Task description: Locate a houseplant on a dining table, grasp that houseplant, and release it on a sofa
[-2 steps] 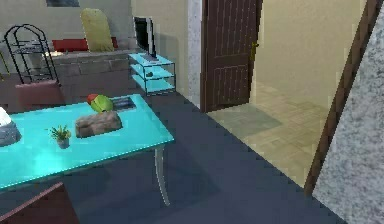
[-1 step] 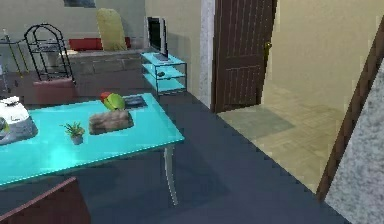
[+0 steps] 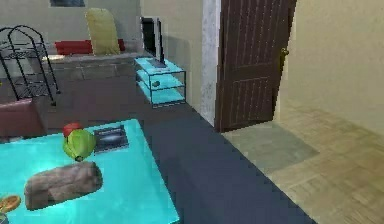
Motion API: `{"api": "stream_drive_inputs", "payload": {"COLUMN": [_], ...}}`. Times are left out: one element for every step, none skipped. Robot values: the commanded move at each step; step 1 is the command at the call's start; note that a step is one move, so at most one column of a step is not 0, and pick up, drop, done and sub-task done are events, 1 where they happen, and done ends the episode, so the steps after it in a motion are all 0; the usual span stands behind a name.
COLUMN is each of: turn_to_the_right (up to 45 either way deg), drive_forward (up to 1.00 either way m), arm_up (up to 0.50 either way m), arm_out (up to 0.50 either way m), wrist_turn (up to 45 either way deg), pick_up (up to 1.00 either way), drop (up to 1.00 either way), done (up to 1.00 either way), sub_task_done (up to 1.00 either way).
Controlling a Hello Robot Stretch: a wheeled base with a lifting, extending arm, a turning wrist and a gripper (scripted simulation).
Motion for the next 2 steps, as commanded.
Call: {"api": "stream_drive_inputs", "payload": {"turn_to_the_right": [-45.0,-45.0], "drive_forward": [0.00,0.00], "arm_up": [0.00,0.00], "arm_out": [0.00,0.00], "wrist_turn": [0.0,0.0], "pick_up": [0.00,0.00], "drop": [0.00,0.00], "done": [0.00,0.00], "sub_task_done": [0.00,0.00]}}
